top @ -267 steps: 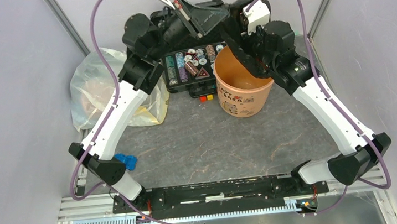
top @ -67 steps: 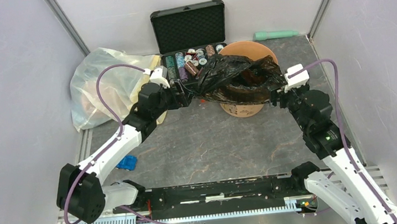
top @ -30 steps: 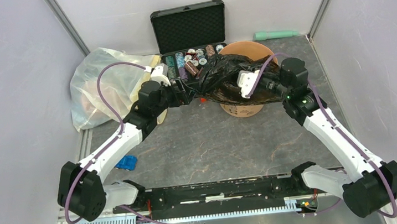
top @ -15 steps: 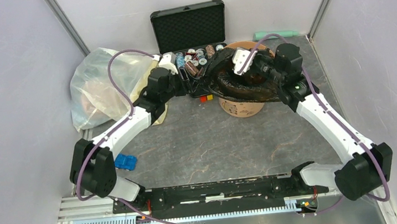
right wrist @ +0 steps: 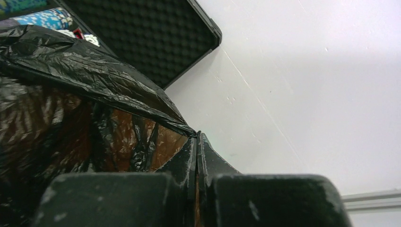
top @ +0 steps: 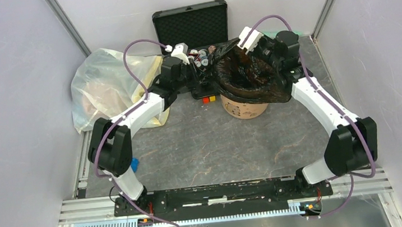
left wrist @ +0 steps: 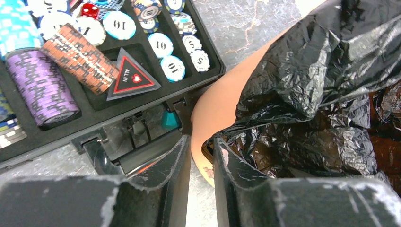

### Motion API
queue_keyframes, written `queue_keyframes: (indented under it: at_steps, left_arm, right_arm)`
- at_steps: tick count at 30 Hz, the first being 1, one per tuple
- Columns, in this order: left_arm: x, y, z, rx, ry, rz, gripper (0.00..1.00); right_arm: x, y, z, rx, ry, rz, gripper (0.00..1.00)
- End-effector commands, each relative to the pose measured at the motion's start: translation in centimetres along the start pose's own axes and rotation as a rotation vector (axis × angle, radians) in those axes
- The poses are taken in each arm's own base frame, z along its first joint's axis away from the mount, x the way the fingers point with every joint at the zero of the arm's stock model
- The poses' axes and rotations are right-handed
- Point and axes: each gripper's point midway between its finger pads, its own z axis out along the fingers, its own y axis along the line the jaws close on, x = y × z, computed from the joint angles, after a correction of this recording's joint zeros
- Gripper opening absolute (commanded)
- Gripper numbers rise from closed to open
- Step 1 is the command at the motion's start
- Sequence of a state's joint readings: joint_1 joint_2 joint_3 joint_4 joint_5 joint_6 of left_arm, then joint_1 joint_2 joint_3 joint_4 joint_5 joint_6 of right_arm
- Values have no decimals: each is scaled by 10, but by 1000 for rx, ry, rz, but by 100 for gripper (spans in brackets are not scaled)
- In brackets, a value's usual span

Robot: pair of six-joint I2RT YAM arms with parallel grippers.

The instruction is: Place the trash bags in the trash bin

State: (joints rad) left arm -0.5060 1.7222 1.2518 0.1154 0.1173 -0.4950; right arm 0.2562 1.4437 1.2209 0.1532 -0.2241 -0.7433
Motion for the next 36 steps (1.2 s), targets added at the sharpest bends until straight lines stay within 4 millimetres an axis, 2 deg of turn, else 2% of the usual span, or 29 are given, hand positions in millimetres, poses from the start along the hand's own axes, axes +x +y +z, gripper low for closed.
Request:
queue_keyframes:
  at_steps: [1,9,13,19,23,25,28,29,31,36]
  left_arm:
    - [-29,-25,11,97,-73,10,32]
    - [-37,-35,24,149,-97,-17,41]
    - [-31,-35,34,157,-66,-26,41]
    - [-22,-31,46,157,-33,-45,38]
    - [-18,-31,52,159,-18,-56,38]
    - [-15,-30,54,160,-5,-58,37]
    - [-11,-29,56,157,10,-61,37]
    - [-9,-28,56,157,16,-62,37]
    - [-7,-28,56,159,23,-68,37]
    - [-6,-31,52,166,27,-74,37]
  right_arm:
    - [-16,-44,10,122,-65,23,0]
    - [15,-65,31,129,-1,109,0]
    - [40,-59,41,87,59,149,0]
    - [79,-50,39,49,116,219,0]
    - [104,-57,39,49,162,278,0]
    - [116,-54,40,23,179,310,1]
    - [125,-41,38,-15,197,353,2]
    - [135,-46,31,1,216,369,2]
    - [145,-39,21,-9,249,403,2]
    - [149,-37,-4,19,267,468,2]
